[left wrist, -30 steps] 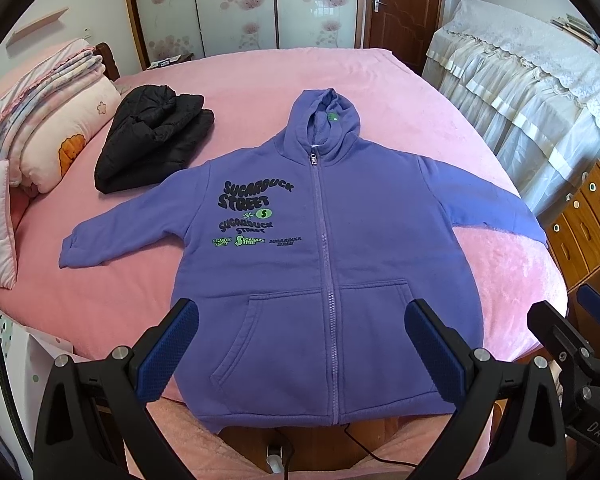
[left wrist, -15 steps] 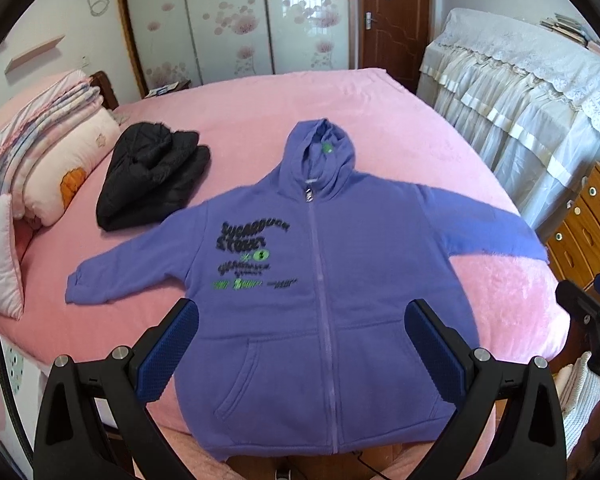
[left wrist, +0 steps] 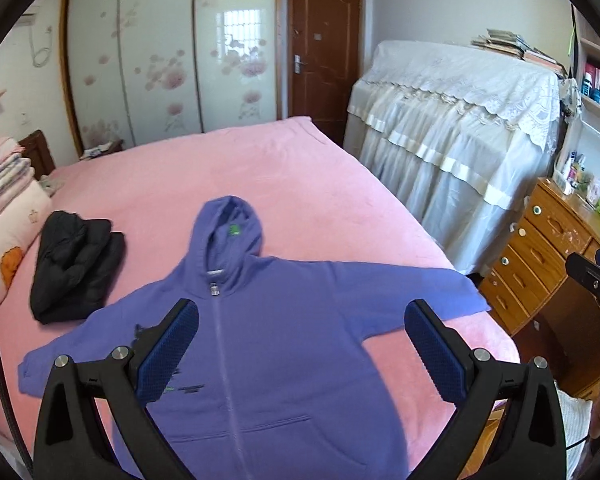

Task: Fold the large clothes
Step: 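Reach the right tool to the hoodie sleeve cuff and grasp it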

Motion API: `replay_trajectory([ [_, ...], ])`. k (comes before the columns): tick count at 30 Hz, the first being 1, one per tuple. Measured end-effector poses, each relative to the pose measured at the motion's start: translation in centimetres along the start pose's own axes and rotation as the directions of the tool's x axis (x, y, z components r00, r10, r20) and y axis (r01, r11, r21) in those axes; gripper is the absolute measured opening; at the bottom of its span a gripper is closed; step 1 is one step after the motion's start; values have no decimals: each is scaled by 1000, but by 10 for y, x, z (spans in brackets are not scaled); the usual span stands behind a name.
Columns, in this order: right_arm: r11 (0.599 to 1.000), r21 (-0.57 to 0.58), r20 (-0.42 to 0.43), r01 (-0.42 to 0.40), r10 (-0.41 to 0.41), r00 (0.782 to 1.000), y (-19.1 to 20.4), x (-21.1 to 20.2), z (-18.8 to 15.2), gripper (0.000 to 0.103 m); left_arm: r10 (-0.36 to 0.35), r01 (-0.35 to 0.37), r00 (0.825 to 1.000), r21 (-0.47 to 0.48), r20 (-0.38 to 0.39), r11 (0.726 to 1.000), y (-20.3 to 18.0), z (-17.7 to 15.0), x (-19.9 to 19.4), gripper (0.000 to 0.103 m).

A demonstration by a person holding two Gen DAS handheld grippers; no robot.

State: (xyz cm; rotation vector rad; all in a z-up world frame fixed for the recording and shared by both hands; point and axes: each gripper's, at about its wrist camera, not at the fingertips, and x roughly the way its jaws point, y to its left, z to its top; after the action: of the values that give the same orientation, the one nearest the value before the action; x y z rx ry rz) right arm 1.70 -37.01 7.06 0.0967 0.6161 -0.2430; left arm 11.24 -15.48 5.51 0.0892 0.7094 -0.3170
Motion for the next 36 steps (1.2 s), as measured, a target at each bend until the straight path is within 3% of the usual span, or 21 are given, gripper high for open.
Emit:
replay_trajectory([
  [2,999,28,-8,45,-44,999,-23,12,8,103,-25,25,999,6,-21,1000,-15,10,21,102],
  [7,986,157,-71,48,-38,997,-86,62,18,103,-18,22,997,41,-77,999,-56,16,89,102],
  [10,965,252,-139,71,-37,990,-123,104,10,103,-45,56,986,67,-160,996,-80,7,135,102],
  [13,938,334,-207,96,-26,978,-151,144,-7,99,-32,53,980,100,-194,994,-101,-6,175,102],
  [15,923,370,-247,105,-11,969,-161,164,-23,91,-25,46,982,109,-186,993,-112,-13,196,102],
  [19,879,456,-362,138,41,931,-184,219,-63,76,-21,40,983,99,-183,994,-131,-25,230,102],
  [23,831,535,-415,154,99,904,-198,255,-99,75,-16,32,978,72,-207,997,-149,-33,265,102],
  [27,774,609,-430,171,141,892,-212,282,-123,75,-9,25,971,63,-240,998,-167,-39,296,102],
  [36,671,714,-430,202,192,882,-235,325,-150,75,-37,42,960,11,-279,999,-188,-43,326,102],
])
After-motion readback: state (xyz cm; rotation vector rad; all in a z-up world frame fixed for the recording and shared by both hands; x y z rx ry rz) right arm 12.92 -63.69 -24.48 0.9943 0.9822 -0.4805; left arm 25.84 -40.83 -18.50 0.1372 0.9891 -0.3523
